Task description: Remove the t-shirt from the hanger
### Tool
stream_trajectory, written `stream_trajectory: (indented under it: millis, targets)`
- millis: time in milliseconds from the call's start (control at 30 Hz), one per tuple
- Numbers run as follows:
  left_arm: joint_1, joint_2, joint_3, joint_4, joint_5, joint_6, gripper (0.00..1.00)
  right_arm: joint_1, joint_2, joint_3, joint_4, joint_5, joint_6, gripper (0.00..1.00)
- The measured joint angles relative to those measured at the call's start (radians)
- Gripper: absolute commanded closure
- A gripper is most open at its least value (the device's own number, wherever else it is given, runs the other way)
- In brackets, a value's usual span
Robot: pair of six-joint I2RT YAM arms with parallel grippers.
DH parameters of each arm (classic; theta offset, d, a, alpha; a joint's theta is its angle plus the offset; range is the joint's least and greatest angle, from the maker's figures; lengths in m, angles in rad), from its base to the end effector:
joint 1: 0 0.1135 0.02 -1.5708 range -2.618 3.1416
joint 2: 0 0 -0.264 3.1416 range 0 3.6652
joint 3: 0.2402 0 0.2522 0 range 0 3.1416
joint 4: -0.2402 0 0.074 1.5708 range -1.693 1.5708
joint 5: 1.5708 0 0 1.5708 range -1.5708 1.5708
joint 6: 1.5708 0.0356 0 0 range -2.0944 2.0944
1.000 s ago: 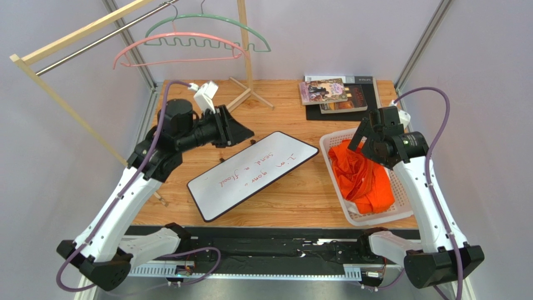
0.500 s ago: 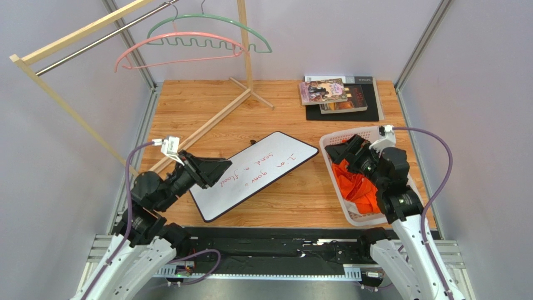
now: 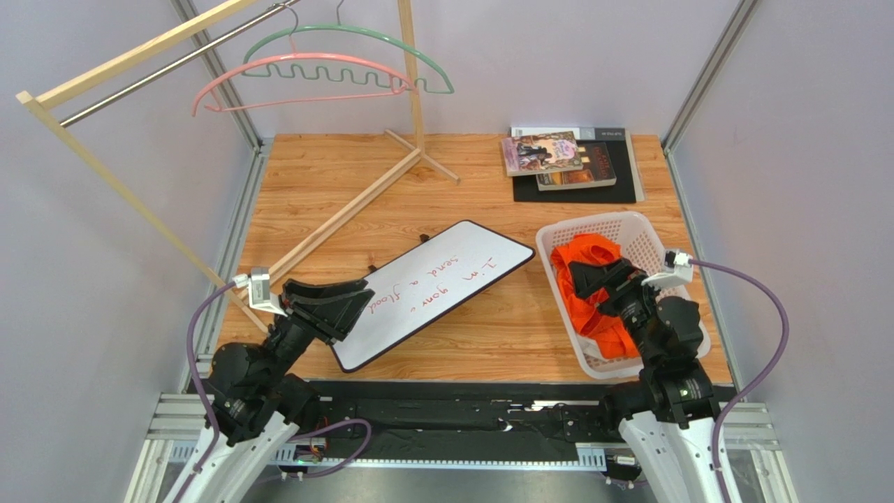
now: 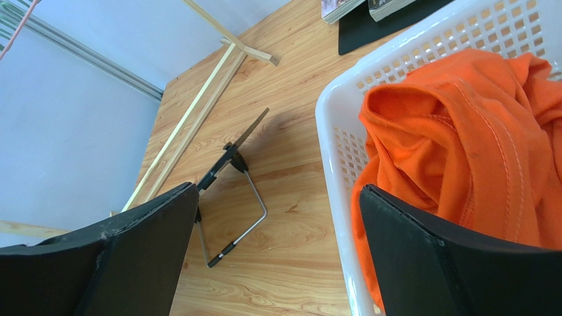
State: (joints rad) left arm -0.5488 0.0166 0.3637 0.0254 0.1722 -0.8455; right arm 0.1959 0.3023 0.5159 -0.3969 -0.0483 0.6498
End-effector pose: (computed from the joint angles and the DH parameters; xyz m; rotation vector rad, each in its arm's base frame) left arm 0.0545 -0.0405 0.2973 -0.0297 1.3127 -1.3110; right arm 0.1001 0.0216 0.2827 0.3698 1.7621 0.6540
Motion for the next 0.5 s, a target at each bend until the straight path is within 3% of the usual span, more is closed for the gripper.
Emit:
stream_trajectory:
  millis: [500]
  targets:
    - [0.000,-0.010,-0.022,-0.087,0.014,0.005,0.44,0.000,-0.267,-0.190,-0.121,-0.015,0.017,0.00]
